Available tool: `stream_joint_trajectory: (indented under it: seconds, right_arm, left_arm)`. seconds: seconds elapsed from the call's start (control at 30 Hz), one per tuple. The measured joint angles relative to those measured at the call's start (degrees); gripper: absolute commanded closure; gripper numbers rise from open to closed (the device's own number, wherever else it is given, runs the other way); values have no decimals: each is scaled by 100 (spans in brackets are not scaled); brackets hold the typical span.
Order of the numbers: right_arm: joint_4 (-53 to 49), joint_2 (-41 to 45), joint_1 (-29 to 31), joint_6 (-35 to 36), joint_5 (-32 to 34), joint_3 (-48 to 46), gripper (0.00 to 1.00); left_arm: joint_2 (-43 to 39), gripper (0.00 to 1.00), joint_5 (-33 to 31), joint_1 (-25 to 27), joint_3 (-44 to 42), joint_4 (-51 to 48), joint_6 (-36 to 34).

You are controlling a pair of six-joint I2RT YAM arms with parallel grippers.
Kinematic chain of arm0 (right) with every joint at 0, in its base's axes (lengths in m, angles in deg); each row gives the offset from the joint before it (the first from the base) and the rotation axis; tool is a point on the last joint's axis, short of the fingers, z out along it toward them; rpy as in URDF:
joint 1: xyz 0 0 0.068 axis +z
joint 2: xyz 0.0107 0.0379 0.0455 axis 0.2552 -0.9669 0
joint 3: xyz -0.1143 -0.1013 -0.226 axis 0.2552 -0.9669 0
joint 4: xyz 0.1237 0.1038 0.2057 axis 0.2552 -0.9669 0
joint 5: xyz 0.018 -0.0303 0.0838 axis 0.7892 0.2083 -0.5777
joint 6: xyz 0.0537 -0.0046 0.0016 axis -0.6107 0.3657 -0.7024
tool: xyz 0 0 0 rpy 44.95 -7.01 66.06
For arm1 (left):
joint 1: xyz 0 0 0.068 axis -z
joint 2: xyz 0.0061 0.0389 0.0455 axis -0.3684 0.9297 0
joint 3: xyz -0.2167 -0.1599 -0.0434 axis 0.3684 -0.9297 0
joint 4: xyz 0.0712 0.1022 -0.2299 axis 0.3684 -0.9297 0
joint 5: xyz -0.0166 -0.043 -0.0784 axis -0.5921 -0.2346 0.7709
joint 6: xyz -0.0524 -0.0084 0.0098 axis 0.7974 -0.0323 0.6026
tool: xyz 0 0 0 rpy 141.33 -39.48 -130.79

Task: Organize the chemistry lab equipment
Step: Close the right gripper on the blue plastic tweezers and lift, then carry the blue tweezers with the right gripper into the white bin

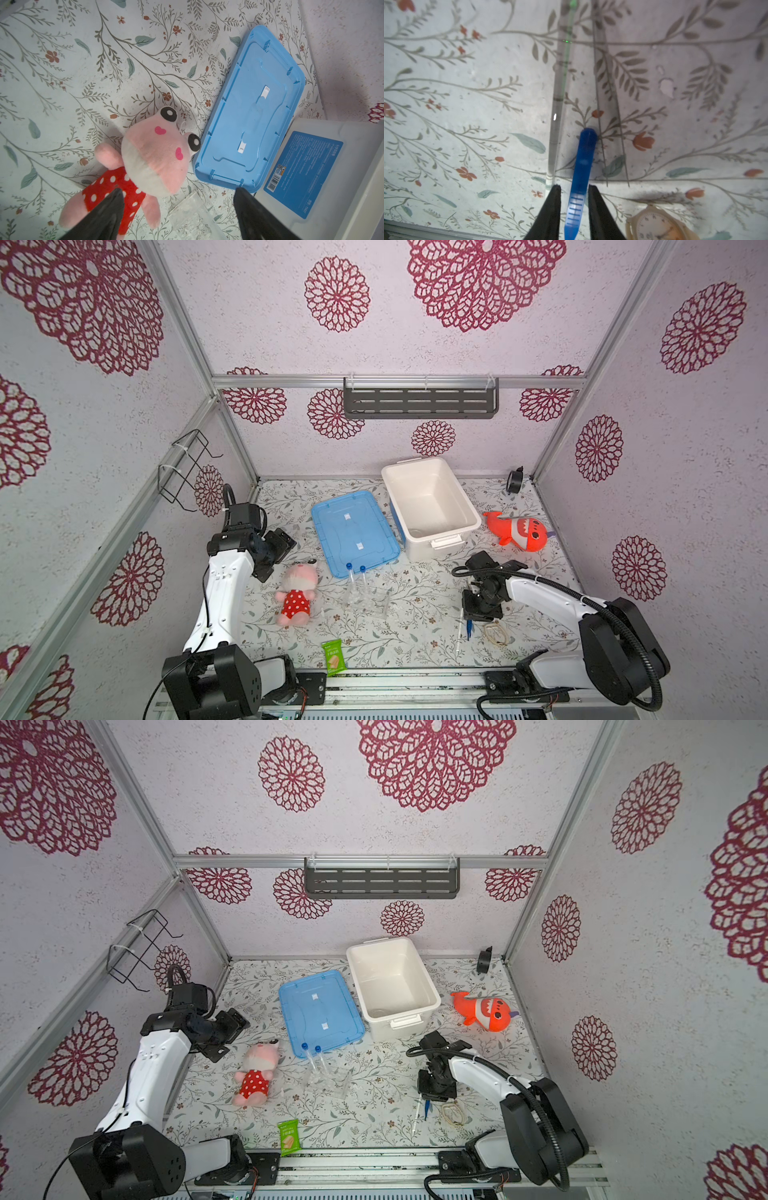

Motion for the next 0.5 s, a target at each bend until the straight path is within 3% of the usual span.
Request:
stream_joint_trajectory:
  seconds: [0.13,0.3,0.5]
  right_arm:
    - [46,26,70,-46,-22,-155,75]
    - [83,201,114,-125,9,-282,87]
    - [-118,785,140,-262,83,-236,88]
  left_arm:
    - [44,13,11,0,26,13,-50]
    - [46,13,22,0,24,15,-57]
    - [46,14,22,0,24,26,-52]
